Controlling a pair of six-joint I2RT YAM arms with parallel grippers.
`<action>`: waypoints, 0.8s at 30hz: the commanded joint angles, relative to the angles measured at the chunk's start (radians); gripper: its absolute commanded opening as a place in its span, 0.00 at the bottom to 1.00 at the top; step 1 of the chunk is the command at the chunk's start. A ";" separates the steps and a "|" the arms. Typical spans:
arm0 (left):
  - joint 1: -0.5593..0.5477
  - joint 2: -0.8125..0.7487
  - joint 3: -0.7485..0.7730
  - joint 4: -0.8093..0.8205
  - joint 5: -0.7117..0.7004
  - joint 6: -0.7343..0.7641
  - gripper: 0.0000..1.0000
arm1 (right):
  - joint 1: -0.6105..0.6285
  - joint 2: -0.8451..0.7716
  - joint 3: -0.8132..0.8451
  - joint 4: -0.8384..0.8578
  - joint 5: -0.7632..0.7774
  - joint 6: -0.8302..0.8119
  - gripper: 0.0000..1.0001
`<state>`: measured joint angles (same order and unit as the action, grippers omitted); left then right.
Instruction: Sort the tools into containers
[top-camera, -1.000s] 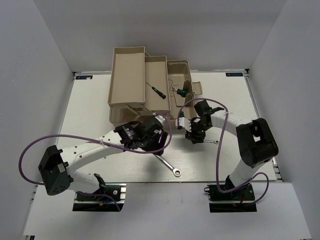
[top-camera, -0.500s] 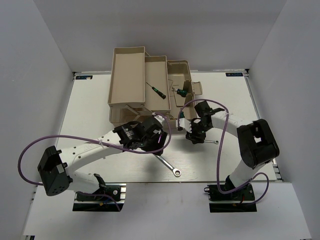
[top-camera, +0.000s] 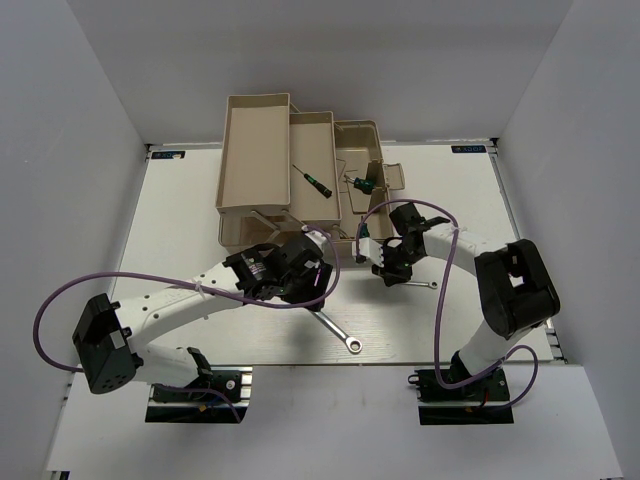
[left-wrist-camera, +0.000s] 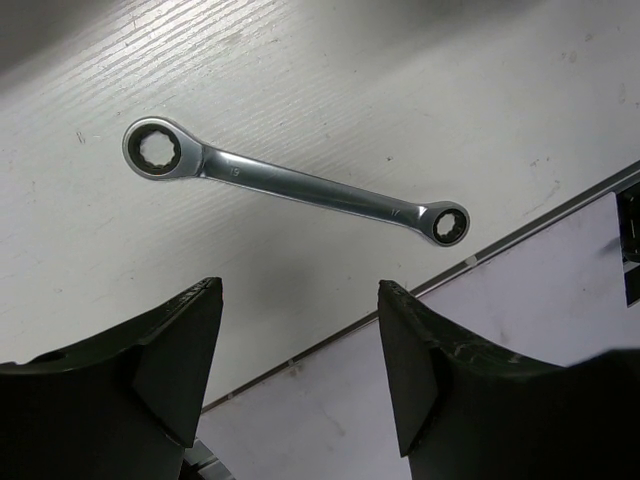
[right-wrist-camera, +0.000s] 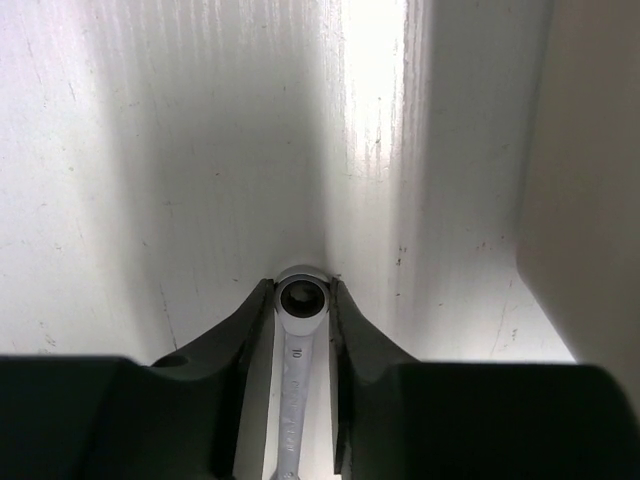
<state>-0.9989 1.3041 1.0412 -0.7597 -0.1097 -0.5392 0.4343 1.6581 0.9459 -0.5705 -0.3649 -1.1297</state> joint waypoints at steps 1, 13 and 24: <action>-0.006 -0.042 -0.004 -0.007 -0.015 -0.004 0.74 | 0.003 0.011 -0.030 -0.029 0.026 -0.001 0.12; -0.006 -0.042 0.014 -0.016 -0.024 -0.004 0.74 | -0.003 -0.037 0.025 -0.109 -0.061 0.042 0.00; -0.006 -0.032 0.023 -0.026 -0.033 -0.004 0.74 | -0.003 -0.149 0.045 -0.138 -0.147 0.145 0.00</action>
<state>-0.9989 1.3041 1.0416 -0.7830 -0.1253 -0.5396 0.4332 1.5467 0.9550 -0.6746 -0.4591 -1.0271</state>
